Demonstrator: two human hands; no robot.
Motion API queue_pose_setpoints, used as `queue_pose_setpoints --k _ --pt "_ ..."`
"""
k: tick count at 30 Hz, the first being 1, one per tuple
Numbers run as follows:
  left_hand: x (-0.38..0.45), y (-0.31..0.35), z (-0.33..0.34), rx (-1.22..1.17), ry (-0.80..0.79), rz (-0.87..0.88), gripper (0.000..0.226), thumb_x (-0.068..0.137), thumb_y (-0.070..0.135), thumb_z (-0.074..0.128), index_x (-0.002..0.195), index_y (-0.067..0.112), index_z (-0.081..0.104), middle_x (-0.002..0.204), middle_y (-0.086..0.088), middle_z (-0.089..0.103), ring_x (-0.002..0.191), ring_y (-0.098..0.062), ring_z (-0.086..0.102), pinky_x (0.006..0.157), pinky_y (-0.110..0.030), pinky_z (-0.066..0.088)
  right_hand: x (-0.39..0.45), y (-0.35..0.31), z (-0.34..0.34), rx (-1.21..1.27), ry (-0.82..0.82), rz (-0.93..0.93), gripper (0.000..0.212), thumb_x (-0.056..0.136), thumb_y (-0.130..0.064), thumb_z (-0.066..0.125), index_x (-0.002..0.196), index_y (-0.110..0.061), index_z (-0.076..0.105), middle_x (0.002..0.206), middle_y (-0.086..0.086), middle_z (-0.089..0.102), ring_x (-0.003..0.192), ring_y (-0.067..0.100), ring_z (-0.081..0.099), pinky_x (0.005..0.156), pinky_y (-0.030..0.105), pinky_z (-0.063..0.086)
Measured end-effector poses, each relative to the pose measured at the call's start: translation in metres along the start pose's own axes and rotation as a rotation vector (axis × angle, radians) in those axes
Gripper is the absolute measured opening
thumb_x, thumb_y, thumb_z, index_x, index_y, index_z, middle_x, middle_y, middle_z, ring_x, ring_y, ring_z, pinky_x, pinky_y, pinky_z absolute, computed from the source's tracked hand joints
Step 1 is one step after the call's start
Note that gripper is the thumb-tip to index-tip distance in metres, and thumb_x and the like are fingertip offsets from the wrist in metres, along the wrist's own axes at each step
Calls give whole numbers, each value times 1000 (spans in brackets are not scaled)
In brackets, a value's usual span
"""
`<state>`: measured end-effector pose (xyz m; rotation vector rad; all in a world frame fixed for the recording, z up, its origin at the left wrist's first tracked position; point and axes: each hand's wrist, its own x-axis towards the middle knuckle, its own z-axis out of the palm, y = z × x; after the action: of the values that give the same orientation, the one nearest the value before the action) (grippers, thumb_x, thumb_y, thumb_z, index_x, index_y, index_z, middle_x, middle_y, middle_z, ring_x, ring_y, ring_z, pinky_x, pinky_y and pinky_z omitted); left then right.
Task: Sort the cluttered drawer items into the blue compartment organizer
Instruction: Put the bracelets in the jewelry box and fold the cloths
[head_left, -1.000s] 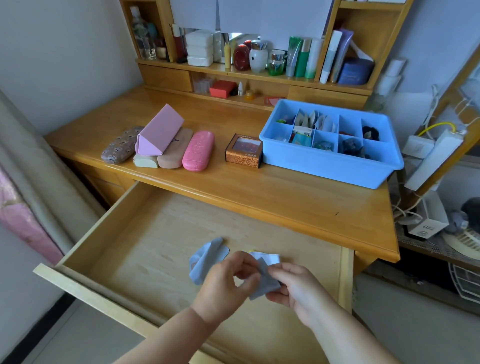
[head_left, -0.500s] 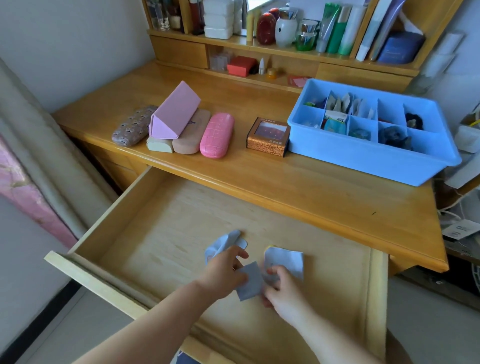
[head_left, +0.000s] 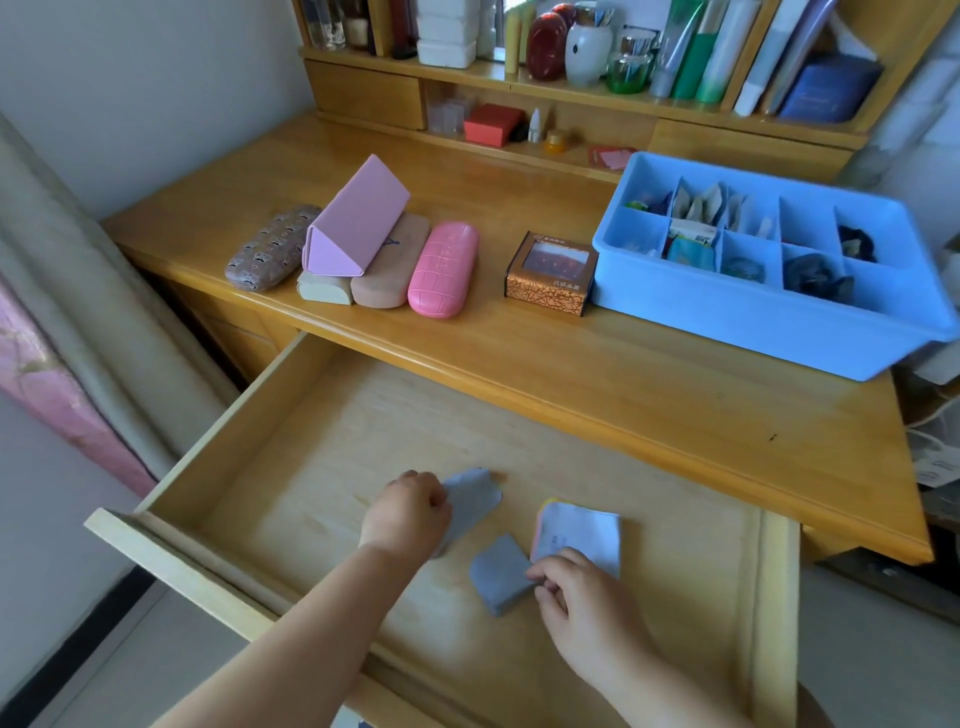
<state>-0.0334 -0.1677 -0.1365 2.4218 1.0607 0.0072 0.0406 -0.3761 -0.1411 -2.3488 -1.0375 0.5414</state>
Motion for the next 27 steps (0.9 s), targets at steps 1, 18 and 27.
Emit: queue_pose_setpoints --k 1,18,27 --pt "-1 -1 -5 -132 11 17 4 84 18 60 84 17 63 86 -1 61 81 -20 56 61 -20 36 2 -3 -5 55 5 19 17 90 -22 55 102 -28 66 99 -17 58 86 4 59 78 18 44" --pt "-82 92 -56 -1433 -485 -100 5 69 17 59 66 16 55 69 -8 50 60 -19 50 53 -27 36 -1 -36 -98 1457 -199 544 22 92 -18 52 104 -5 65 99 18 67 89 35 62 103 58 40" --pt "-89 99 -31 -1234 -331 -180 10 85 14 61 86 10 51 77 -9 50 61 -17 52 49 -24 43 -16 -25 -107 1313 10 431 16 92 -5 55 78 -6 63 74 15 69 64 22 67 56 30 55"
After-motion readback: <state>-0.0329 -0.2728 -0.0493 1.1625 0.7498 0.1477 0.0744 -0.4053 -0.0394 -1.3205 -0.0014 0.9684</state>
